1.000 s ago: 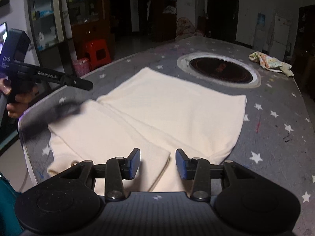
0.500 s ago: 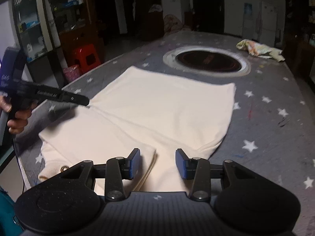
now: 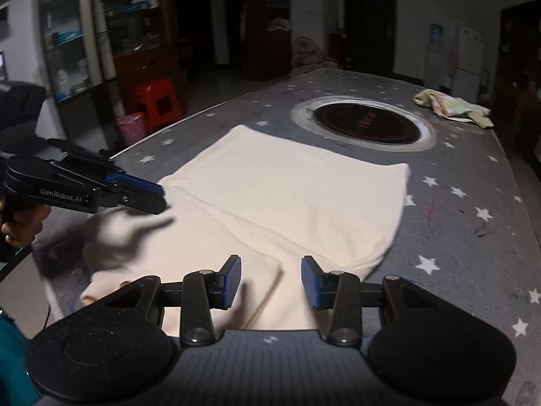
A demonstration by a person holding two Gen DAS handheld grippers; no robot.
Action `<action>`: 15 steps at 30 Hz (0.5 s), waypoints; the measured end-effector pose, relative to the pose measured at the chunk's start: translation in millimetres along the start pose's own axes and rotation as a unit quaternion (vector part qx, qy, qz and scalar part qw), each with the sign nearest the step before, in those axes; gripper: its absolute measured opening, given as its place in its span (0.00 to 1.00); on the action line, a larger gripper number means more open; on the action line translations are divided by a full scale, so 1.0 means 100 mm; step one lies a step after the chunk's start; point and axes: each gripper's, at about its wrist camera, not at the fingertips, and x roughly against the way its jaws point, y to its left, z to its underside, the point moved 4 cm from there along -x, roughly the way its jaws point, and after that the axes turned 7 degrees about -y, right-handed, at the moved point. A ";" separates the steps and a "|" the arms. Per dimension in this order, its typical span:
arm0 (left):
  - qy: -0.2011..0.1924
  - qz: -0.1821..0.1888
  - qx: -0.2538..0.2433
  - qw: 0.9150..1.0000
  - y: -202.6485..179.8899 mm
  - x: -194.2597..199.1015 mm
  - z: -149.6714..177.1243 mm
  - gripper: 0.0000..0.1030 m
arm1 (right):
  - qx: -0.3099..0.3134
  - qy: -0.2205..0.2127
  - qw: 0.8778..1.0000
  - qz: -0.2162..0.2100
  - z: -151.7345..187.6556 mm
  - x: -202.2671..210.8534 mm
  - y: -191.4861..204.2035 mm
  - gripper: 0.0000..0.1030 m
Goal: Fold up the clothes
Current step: 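Withdraw the open left gripper from the folded sweatshirt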
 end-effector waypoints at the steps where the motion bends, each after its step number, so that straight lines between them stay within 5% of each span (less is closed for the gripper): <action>1: 0.010 -0.002 -0.001 1.000 -0.01 -0.04 0.04 0.19 | 0.002 0.005 1.000 -0.002 0.02 -0.03 0.01 0.38; 6: 0.021 0.005 -0.018 1.000 -0.04 0.02 0.13 0.24 | 0.005 0.027 1.000 0.006 0.13 -0.11 0.03 0.38; 15: 0.019 0.091 -0.114 0.989 -0.30 0.49 0.31 0.45 | 0.038 0.019 0.999 0.003 0.06 0.15 0.07 0.38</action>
